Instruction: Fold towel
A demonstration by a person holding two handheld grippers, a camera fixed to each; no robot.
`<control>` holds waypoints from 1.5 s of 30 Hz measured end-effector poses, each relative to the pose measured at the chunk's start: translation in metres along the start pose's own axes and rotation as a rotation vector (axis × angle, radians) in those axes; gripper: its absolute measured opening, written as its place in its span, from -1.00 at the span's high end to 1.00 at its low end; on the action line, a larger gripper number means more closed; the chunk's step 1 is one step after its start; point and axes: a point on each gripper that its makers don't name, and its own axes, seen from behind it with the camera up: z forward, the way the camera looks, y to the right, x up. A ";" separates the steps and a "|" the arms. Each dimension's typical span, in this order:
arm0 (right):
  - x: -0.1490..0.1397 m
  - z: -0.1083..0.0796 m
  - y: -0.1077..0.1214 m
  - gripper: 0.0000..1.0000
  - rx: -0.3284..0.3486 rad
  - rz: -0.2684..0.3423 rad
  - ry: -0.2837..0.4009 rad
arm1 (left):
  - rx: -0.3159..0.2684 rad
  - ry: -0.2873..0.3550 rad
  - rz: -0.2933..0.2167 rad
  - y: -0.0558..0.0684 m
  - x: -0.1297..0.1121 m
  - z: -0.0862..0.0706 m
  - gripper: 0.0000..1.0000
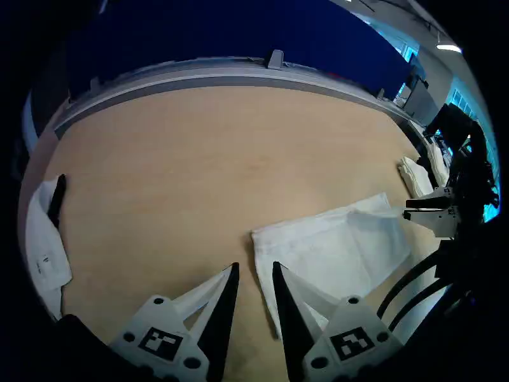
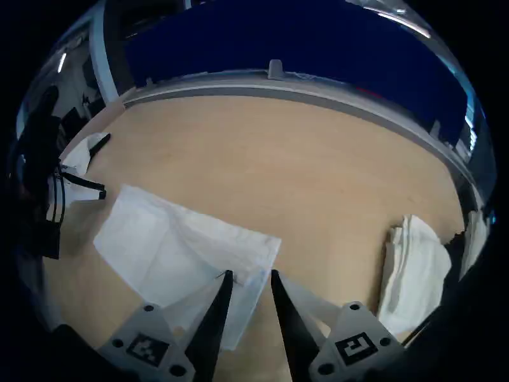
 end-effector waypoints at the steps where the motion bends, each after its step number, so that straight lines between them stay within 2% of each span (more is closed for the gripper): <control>1: 0.001 -0.001 0.000 -0.07 -0.003 0.001 0.004 | 0.001 0.002 -0.002 -0.001 0.000 -0.001 0.25; 6: 0.005 -0.004 0.002 -0.40 -0.015 0.003 0.016 | 0.002 0.012 -0.012 -0.002 0.001 -0.006 0.22; 9: 0.006 -0.006 0.003 -0.70 -0.016 0.007 0.022 | -0.003 0.016 -0.020 -0.001 -0.001 -0.008 0.21; 10: 0.006 -0.006 0.003 -0.85 -0.014 0.009 0.026 | -0.005 0.017 -0.021 -0.001 -0.002 -0.009 0.14; 12: 0.007 -0.008 0.002 -0.98 -0.011 0.014 0.032 | -0.009 0.020 -0.023 -0.001 -0.003 -0.011 0.01; 13: 0.007 -0.009 0.002 -1.00 -0.011 0.015 0.034 | -0.009 0.022 -0.021 -0.001 -0.003 -0.012 -0.06; 17: 0.005 -0.012 0.001 -1.00 -0.009 0.016 0.036 | -0.005 0.028 -0.010 -0.002 -0.005 -0.015 -0.60; 19: 0.004 -0.013 0.000 -1.00 -0.008 0.015 0.034 | 0.001 0.032 -0.002 -0.003 -0.005 -0.016 -0.77; 21: 0.003 -0.014 -0.001 -1.00 -0.006 0.013 0.032 | 0.009 0.036 0.005 -0.004 -0.005 -0.017 -0.86; 30: -0.003 -0.018 -0.006 -1.00 0.002 0.012 0.028 | 0.012 0.056 0.000 -0.003 -0.003 -0.023 -0.86; 45: -0.015 -0.024 -0.014 -1.00 0.016 -0.013 0.014 | 0.049 0.085 -0.021 -0.012 -0.017 -0.043 -0.86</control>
